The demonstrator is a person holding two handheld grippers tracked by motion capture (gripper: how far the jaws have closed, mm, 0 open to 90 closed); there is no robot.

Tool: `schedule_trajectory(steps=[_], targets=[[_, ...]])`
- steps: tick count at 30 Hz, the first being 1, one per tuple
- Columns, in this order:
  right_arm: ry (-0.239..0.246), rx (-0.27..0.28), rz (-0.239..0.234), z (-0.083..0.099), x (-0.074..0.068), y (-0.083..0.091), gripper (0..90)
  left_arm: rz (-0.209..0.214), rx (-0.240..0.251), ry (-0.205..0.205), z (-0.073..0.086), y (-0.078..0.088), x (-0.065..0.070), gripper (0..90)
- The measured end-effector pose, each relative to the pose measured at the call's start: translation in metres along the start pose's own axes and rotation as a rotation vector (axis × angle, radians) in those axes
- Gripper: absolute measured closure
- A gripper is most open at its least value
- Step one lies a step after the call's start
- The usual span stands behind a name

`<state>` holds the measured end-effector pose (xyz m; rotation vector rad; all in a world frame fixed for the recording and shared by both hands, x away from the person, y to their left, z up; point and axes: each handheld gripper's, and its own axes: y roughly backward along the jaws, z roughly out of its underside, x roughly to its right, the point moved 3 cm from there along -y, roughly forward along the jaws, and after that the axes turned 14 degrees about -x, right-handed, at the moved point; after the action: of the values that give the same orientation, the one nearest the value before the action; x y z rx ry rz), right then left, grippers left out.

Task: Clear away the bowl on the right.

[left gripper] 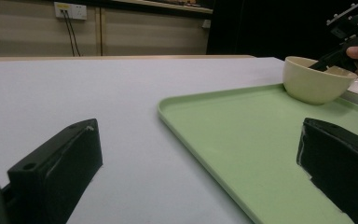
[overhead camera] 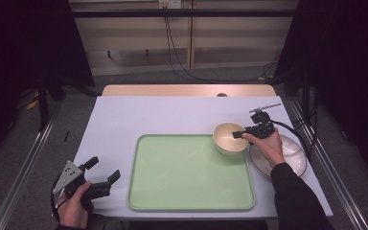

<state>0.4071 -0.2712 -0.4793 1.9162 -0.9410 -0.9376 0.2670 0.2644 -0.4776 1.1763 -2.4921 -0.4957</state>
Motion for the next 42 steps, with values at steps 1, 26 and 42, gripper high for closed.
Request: schedule_trajectory(steps=[1, 26, 42], targets=[[0.005, 0.008, 0.001, 0.0, -0.001, 0.0, 31.9, -0.001, -0.001, 0.0, 0.0, 0.0, 0.0, 0.1], [0.041, 0.227, 0.085, 0.001, -0.003, 0.016, 2.4, -0.009, 0.006, 0.011, 0.0, 0.0, 0.0, 0.1], [0.066, 0.259, 0.101, 0.014, -0.001, 0.044, 2.9, -0.011, 0.0, 0.004, 0.0, 0.0, 0.0, 0.1]])
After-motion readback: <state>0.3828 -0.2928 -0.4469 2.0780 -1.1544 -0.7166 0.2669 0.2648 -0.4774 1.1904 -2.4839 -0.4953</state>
